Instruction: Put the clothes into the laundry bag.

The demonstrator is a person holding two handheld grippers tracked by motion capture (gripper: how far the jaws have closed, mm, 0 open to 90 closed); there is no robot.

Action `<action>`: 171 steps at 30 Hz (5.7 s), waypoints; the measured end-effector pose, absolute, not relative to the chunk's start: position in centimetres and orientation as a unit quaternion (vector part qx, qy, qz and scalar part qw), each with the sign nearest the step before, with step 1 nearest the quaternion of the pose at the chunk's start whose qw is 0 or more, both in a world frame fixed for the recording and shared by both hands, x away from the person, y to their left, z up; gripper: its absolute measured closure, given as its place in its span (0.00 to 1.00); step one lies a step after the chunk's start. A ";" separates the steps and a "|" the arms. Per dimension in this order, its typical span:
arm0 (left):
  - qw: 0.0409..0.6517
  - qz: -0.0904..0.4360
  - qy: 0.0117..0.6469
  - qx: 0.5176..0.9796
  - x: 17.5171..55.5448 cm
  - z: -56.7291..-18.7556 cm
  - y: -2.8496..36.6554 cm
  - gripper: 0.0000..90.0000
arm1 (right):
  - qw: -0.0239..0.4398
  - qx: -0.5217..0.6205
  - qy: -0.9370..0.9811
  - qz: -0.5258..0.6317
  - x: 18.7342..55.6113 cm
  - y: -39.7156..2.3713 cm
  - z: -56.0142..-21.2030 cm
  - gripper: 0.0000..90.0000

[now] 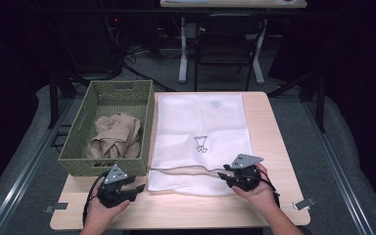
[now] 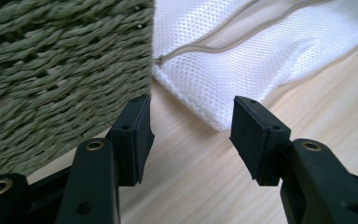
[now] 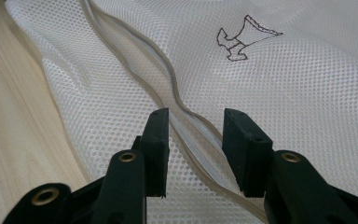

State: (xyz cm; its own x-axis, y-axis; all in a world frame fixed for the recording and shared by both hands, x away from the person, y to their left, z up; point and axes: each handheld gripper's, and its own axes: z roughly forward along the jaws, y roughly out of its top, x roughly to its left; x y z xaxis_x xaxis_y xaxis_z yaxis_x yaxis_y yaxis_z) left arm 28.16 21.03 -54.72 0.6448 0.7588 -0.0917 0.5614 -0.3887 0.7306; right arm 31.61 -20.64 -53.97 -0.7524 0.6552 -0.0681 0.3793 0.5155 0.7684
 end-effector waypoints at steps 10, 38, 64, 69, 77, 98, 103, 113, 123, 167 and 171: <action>0.386 0.133 0.398 0.821 28.2 -54.8 20.9 0.58 | 0.180 0.307 0.849 0.391 31.7 -20.9 -54.2 0.67; 0.400 0.135 0.389 0.819 27.2 -54.4 20.9 0.68 | 0.184 0.307 0.849 0.390 32.2 -20.1 -54.1 0.66; 0.404 0.135 0.397 0.813 27.0 -54.4 21.1 0.66 | 0.184 0.299 0.856 0.380 33.1 -17.9 -52.4 0.82; 0.404 0.133 0.399 0.812 27.0 -54.4 21.1 0.66 | 0.179 0.306 0.854 0.380 34.1 -17.2 -52.8 0.83; 0.406 0.131 0.400 0.811 27.1 -54.4 21.2 0.66 | 0.168 0.310 0.856 0.378 35.4 -15.9 -53.3 0.83; 0.402 0.130 0.398 0.814 27.1 -54.5 21.3 0.65 | 0.149 0.303 0.868 0.363 35.2 -15.1 -55.5 0.77; 0.402 0.133 0.400 0.813 27.2 -54.5 21.3 0.65 | 0.145 0.304 0.872 0.354 35.4 -15.0 -56.0 0.77; 0.402 0.131 0.399 0.813 27.2 -54.5 21.3 0.65 | 0.149 0.304 0.876 0.344 35.6 -14.9 -56.4 0.82; 0.402 0.133 0.399 0.813 27.2 -54.5 21.3 0.65 | 0.151 0.303 0.878 0.338 35.6 -14.9 -56.5 0.87; 0.405 0.133 0.401 0.811 27.2 -54.5 21.4 0.65 | 0.203 0.272 0.868 0.364 36.5 -14.6 -50.7 0.98; 0.406 0.132 0.404 0.809 27.3 -54.5 21.4 0.65 | 0.209 0.271 0.861 0.376 36.8 -14.5 -49.3 0.98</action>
State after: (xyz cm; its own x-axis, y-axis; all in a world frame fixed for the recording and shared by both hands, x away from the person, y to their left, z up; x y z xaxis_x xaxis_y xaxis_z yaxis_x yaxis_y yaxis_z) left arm 27.27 21.39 -54.55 0.6390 0.7608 -0.1133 0.5462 -0.3452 0.7632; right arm 36.85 -14.47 -49.35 -0.7656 0.6240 -0.1563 0.3098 0.5706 0.7605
